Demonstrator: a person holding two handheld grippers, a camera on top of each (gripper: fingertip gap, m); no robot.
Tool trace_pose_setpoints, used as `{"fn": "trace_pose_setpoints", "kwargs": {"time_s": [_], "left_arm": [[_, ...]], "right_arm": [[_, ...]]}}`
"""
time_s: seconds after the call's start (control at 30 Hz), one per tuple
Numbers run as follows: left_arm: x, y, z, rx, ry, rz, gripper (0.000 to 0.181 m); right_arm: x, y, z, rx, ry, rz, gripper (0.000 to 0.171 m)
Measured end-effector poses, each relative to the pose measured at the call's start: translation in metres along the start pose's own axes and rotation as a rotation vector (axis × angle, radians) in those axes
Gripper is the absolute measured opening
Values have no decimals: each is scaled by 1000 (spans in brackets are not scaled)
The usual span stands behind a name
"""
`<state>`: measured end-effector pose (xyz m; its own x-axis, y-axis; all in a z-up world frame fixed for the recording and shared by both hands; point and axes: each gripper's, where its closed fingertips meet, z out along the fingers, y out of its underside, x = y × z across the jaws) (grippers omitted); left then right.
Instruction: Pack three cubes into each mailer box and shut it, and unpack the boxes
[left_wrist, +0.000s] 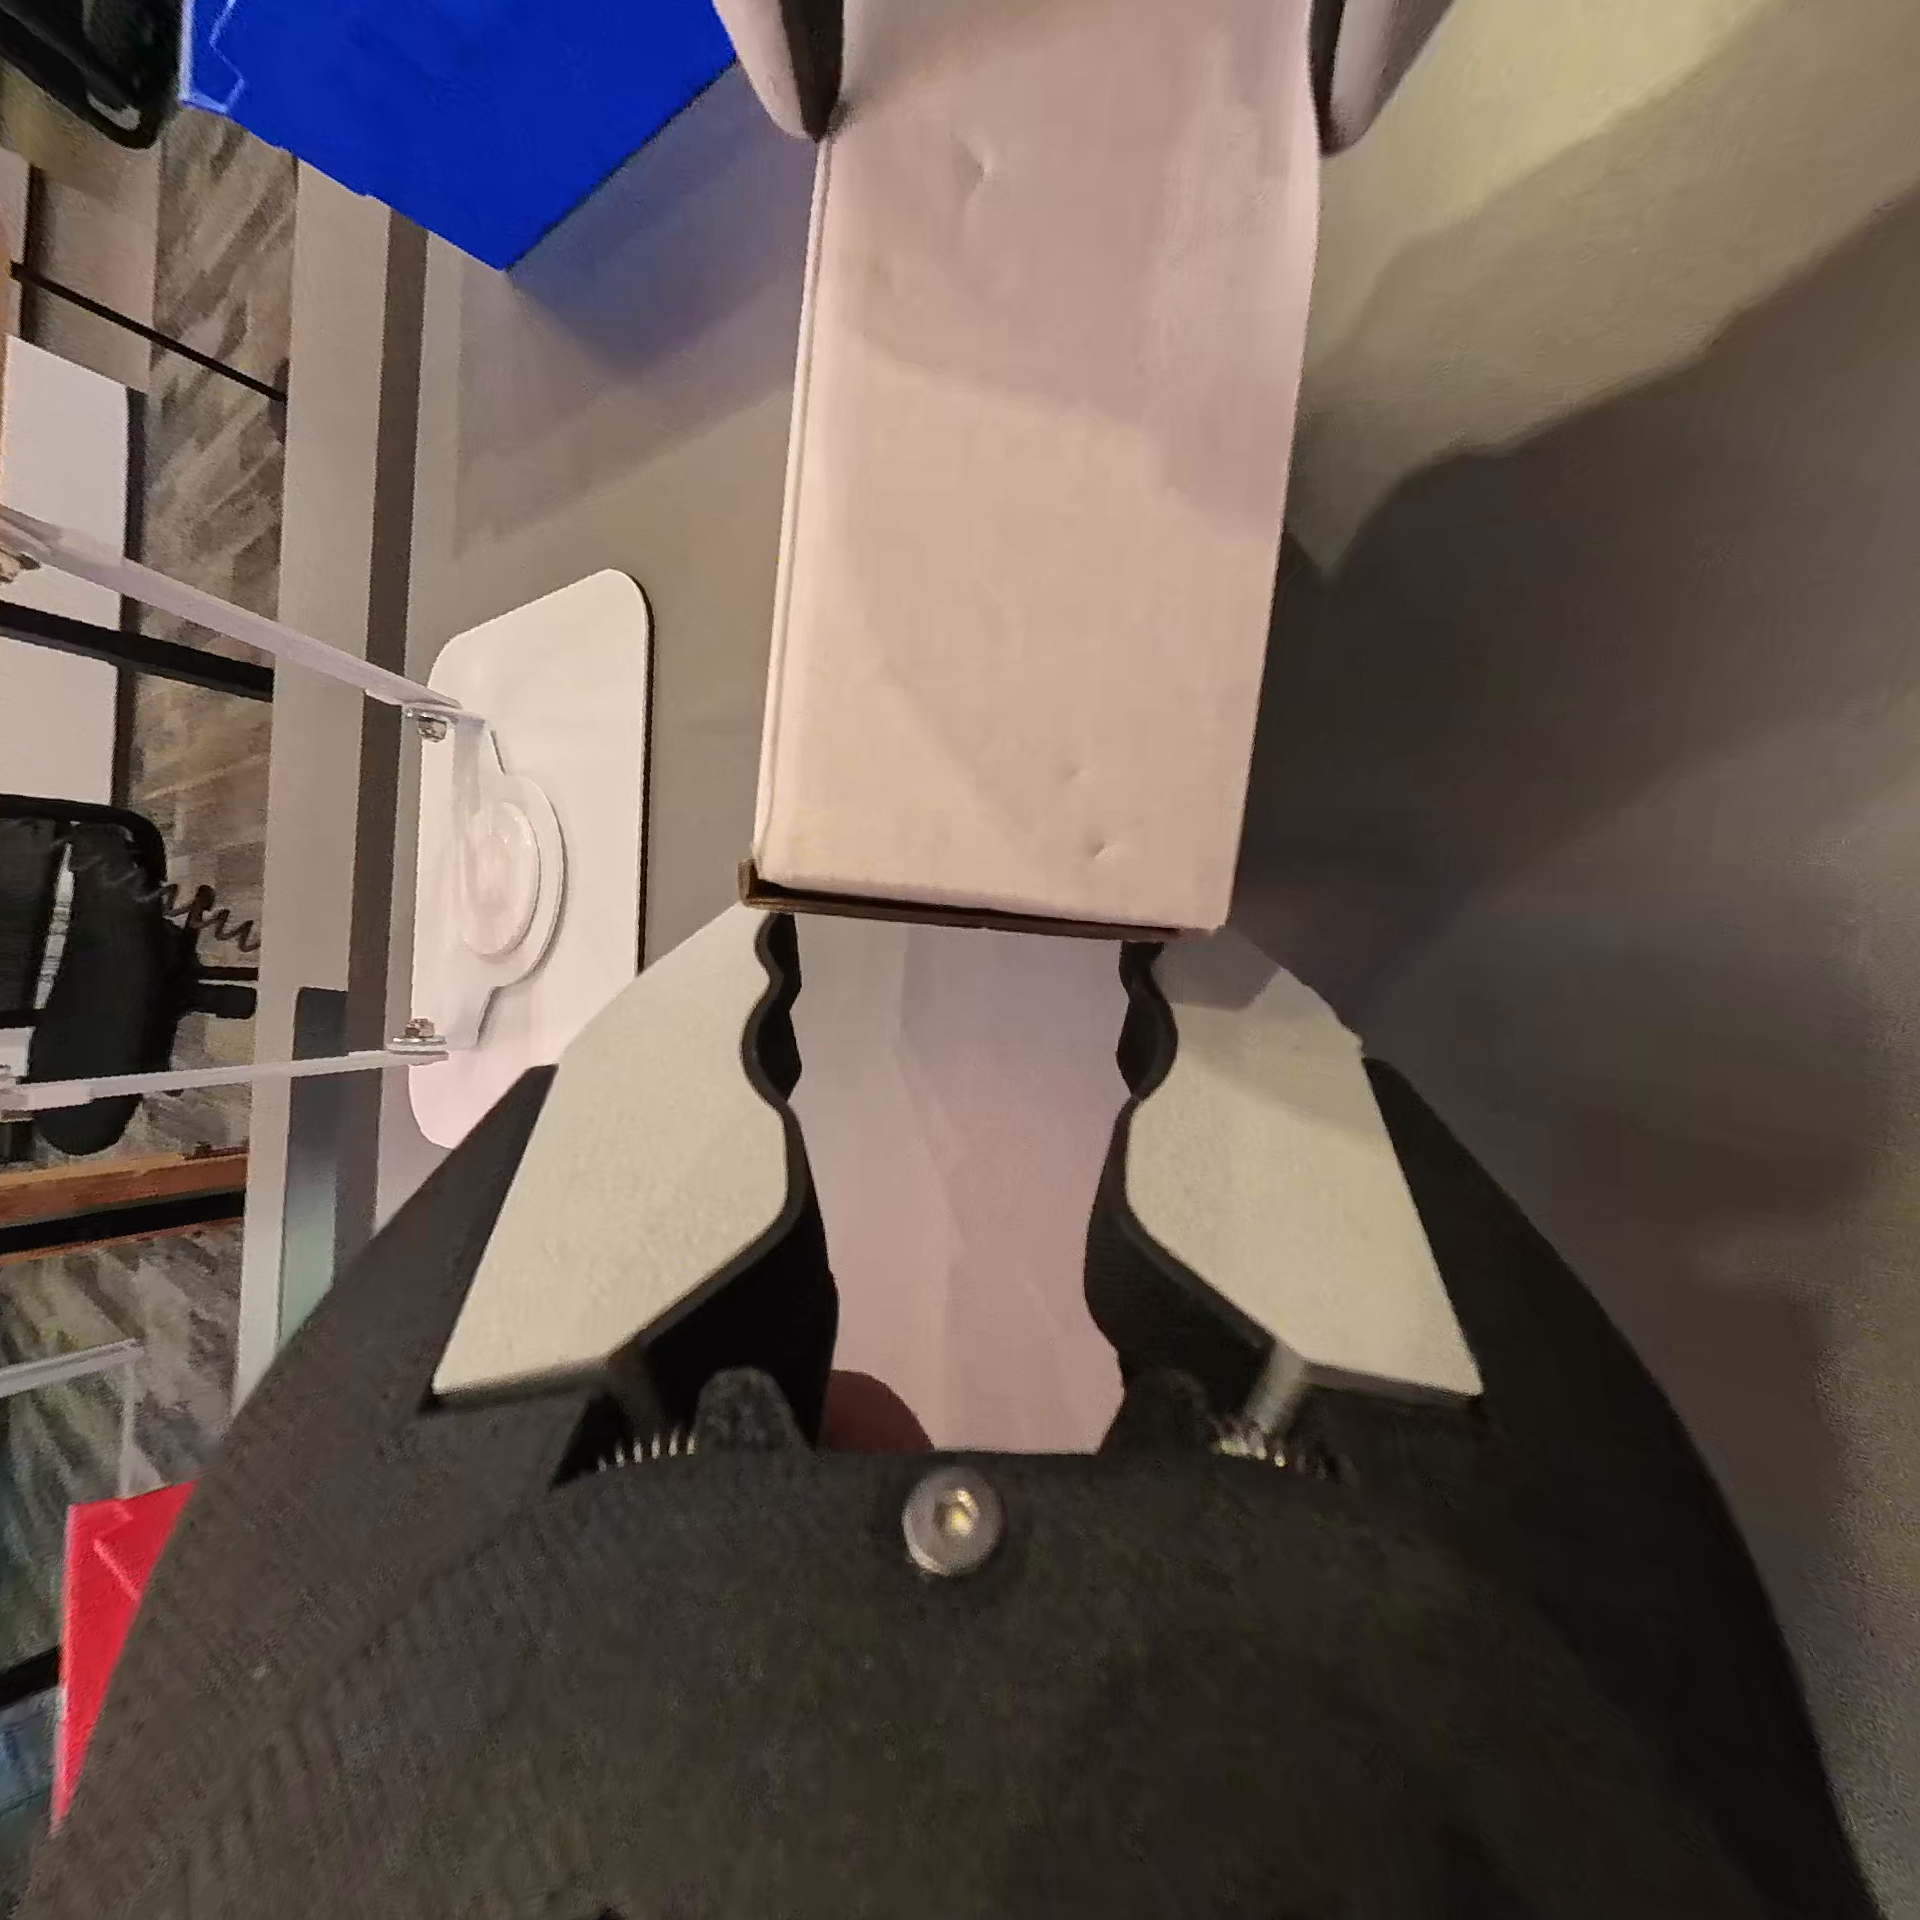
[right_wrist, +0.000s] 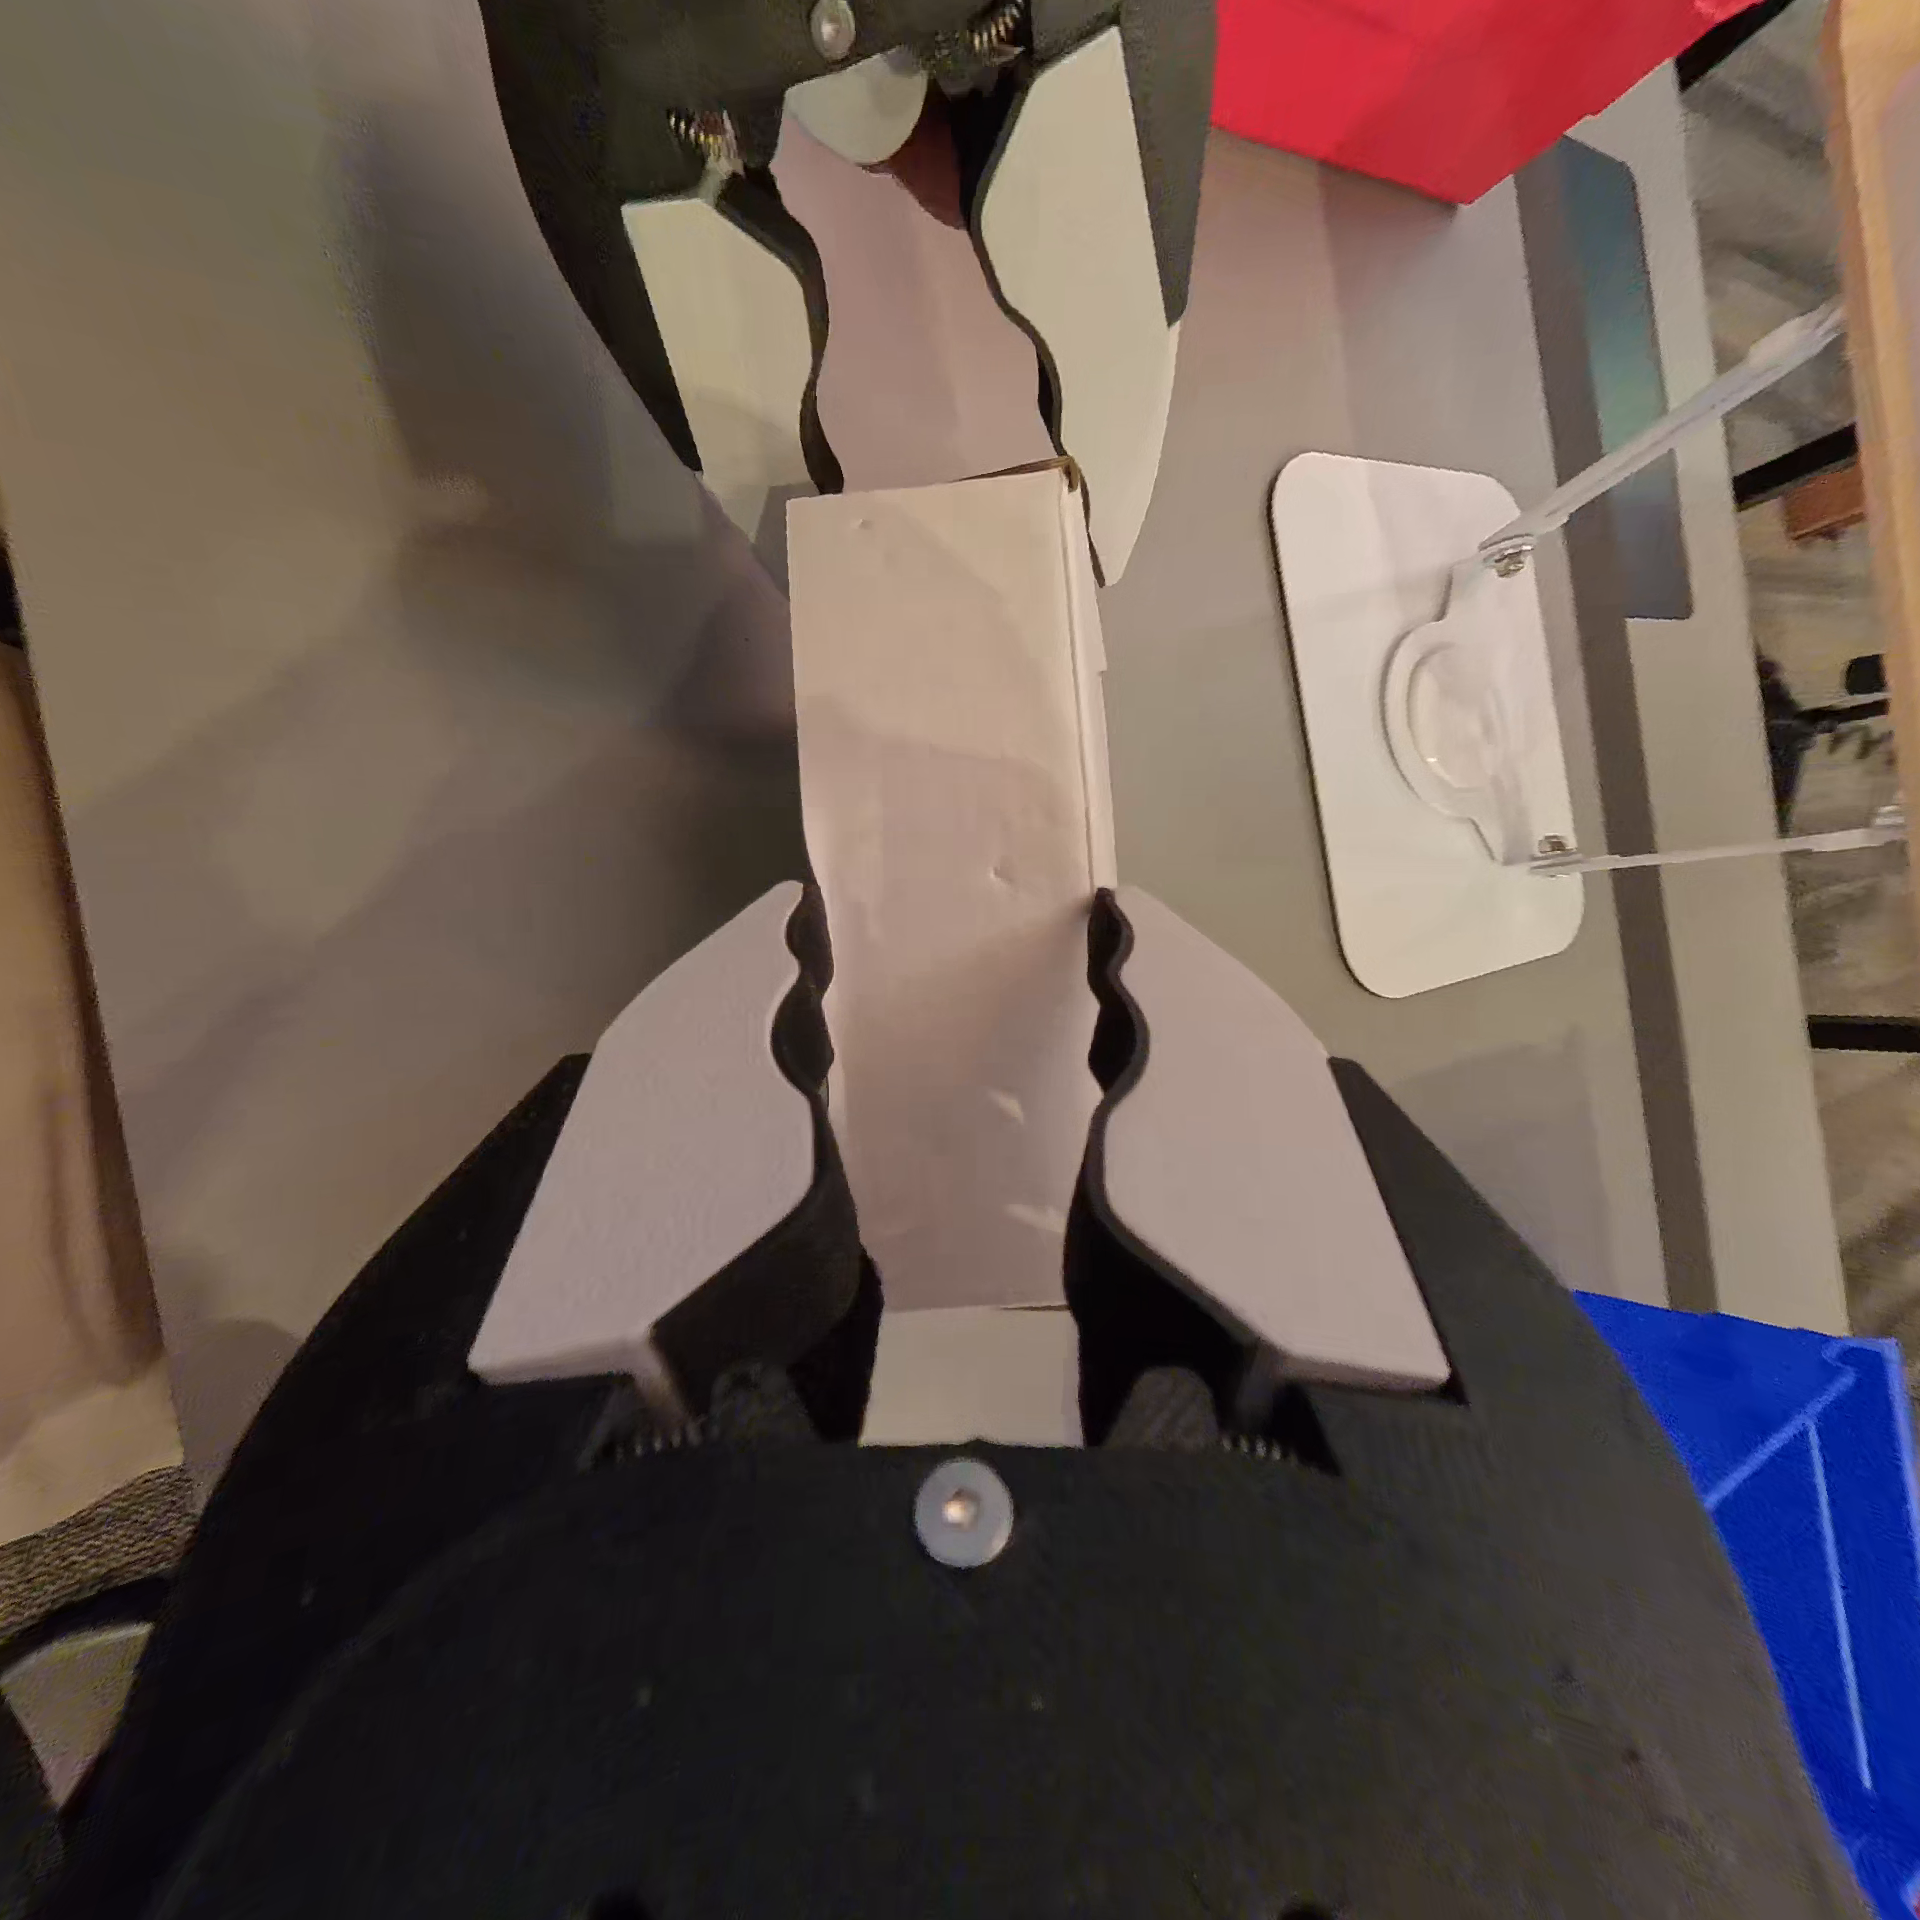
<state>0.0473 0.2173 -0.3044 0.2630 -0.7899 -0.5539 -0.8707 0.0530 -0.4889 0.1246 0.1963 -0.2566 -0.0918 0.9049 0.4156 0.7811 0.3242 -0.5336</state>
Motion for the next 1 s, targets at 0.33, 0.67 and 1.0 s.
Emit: {"fn": "trace_pose_setpoints", "kwargs": {"time_s": [0.33,0.67,1.0], "left_arm": [[1,0,0,2,2,9,60],[2,-1,1,-1,-3,29,61],[3,-1,0,-1,0,29,61]], "right_arm": [[2,-3,-3,56,-145,131,48],[16,-18,-27,82,-283,264,47],[9,-2,-22,-134,115,-159,18]]}}
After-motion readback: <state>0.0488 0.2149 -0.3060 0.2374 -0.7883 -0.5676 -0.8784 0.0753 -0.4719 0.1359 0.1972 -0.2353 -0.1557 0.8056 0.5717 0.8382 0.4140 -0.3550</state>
